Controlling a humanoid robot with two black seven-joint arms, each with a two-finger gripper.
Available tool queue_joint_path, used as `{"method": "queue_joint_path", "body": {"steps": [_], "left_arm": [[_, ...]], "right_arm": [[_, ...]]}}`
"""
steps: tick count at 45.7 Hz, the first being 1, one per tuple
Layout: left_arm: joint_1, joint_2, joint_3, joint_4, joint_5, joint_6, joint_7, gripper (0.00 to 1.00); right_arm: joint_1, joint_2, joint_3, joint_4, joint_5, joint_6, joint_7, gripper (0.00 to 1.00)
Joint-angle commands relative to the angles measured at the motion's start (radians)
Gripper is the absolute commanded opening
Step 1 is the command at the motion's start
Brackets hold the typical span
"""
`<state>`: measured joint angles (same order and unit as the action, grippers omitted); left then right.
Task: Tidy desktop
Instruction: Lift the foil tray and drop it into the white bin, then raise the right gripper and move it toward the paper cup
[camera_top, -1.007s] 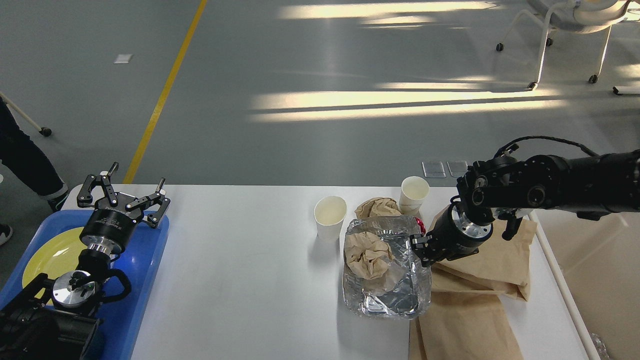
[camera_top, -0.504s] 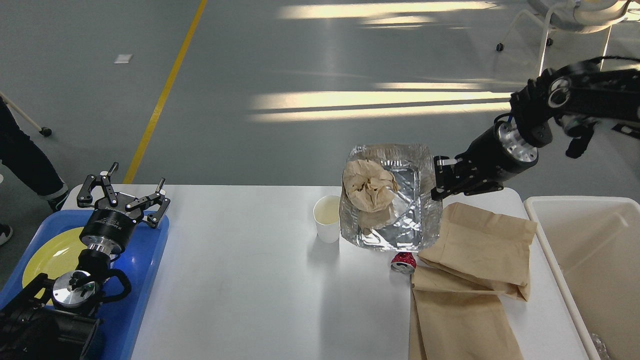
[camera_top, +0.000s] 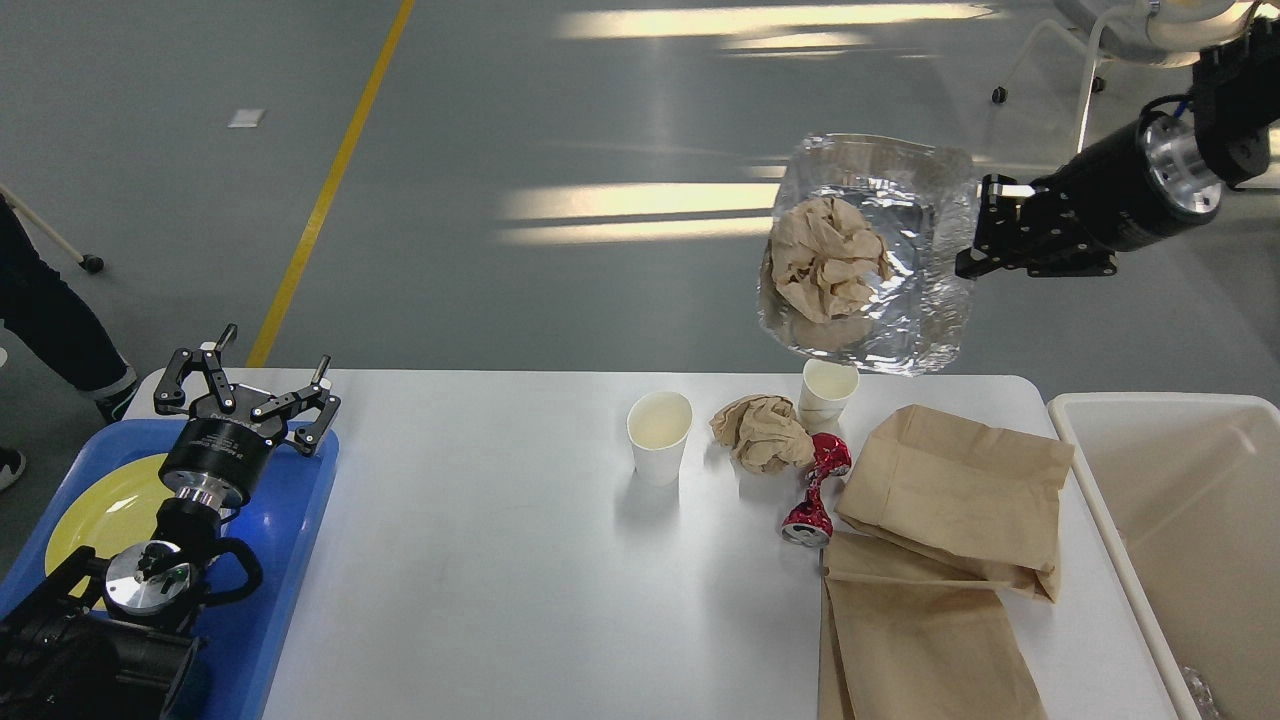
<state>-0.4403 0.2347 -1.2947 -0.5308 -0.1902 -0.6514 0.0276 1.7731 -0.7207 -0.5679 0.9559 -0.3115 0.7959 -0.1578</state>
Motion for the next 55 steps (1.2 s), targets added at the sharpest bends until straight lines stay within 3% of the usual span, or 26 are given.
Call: {"method": "queue_joint_path", "body": {"steps": [1,8,27,40,41,42,45,55], "left_arm": [[0.0,0.0,0.0,0.0,0.0,0.001,0.0,0.96],[0.0,0.0,0.0,0.0,0.0,0.001,0.0,0.96],[0.0,0.0,0.0,0.0,0.0,-0.001,0.0,0.96],[0.0,0.0,0.0,0.0,0.0,-0.001,0.0,0.96],[0.0,0.0,0.0,0.0,0.0,-0.001,0.0,0.96],[0.0,0.0,0.0,0.0,0.0,-0.001,0.0,0.96],[0.0,0.0,0.0,0.0,0.0,-0.001,0.0,0.96],[0.0,0.0,0.0,0.0,0.0,-0.001,0.0,0.96]], "right_arm": [[-0.122,-0.042,0.009,-0.124,0.009,-0.009,0.0,0.0],[-0.244,-0.112,0.01,-0.189,0.069,-0.037,0.0,0.0],[-0.549,-0.224,-0.007,-0.267,0.324,-0.231,0.0,0.0],[-0.788,-0.217,0.008,-0.355,0.368,-0.561,0.0,0.0],[-0.803,-0.215,0.002,-0.356,0.37,-0.584,0.0,0.05],[-0.817,-0.214,0.0,-0.356,0.37,-0.605,0.0,0.23],[-0.836,-0.2,-0.001,-0.361,0.37,-0.653,0.0,1.0],[-0.839,-0.161,-0.006,-0.359,0.37,-0.659,0.0,1.0]]}}
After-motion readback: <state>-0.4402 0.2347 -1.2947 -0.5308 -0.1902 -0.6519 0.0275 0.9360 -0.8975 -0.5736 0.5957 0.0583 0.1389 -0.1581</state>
